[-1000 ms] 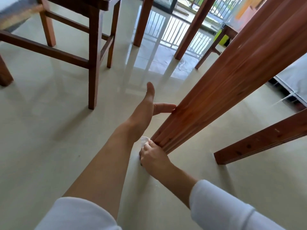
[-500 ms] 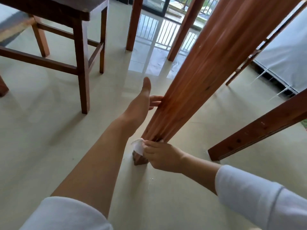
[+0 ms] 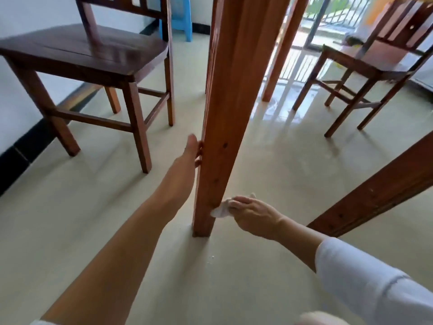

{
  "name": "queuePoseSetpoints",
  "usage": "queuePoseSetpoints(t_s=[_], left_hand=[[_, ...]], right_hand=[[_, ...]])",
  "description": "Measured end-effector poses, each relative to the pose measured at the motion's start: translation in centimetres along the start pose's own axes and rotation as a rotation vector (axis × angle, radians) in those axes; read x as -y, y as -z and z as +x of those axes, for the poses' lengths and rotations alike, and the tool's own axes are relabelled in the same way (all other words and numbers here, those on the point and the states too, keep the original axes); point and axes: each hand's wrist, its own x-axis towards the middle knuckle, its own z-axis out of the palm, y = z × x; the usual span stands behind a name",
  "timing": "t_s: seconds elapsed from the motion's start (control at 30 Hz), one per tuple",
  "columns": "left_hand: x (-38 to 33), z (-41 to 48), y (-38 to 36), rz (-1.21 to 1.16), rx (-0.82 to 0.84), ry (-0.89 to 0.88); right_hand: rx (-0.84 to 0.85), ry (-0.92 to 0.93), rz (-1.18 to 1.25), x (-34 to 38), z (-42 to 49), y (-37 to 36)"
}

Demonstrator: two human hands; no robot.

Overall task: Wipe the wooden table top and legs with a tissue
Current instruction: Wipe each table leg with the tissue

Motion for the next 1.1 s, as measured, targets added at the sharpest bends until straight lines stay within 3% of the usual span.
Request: queuePoseSetpoints(t_s=[0.17, 0.37, 0.53, 0.67, 0.77, 0.83, 0.9, 0.97, 1.1], left_hand=[[-2.7, -1.9, -2.8, 0.047, -0.146, 0.039], [-6.0, -3.3, -5.6, 0.15, -0.196, 0.072], [-3.8, -2.4, -5.2, 0.2, -0.194, 0.033], [-1.3, -1.1, -4.6, 0.21, -0.191, -0.032], [0.9, -0.6, -4.0, 0.249, -0.201, -0.057], [2.3, 0.0, -2.9, 0.285, -0.183, -0.06], [3.1, 0.5, -2.0, 0.284, -0.175, -0.052], [3.7, 1.0, -1.6, 0.289, -0.189, -0.063], [4.1, 1.4, -1.5, 0.341, -0.224, -0.075]], right_hand=[[-0.378, -0.292, 0.269, -3.8, -3.2, 4.6], [-0.634, -0.656, 0.765, -0.3, 0.0, 5.9], [-0.594, -1.237, 1.502, 5.1, 3.1, 1.6], [-0.304, -1.671, 1.927, 8.8, 5.1, -3.5], [-0.058, -1.952, 2.078, 11.3, 6.1, -5.2], [-0.031, -2.144, 2.086, 12.7, 6.9, -6.7], [-0.132, -2.273, 2.152, 13.3, 8.0, -7.6], [-0.348, -2.365, 2.337, 13.0, 9.3, -8.1], [-0.712, -2.415, 2.565, 12.5, 10.0, -7.7]])
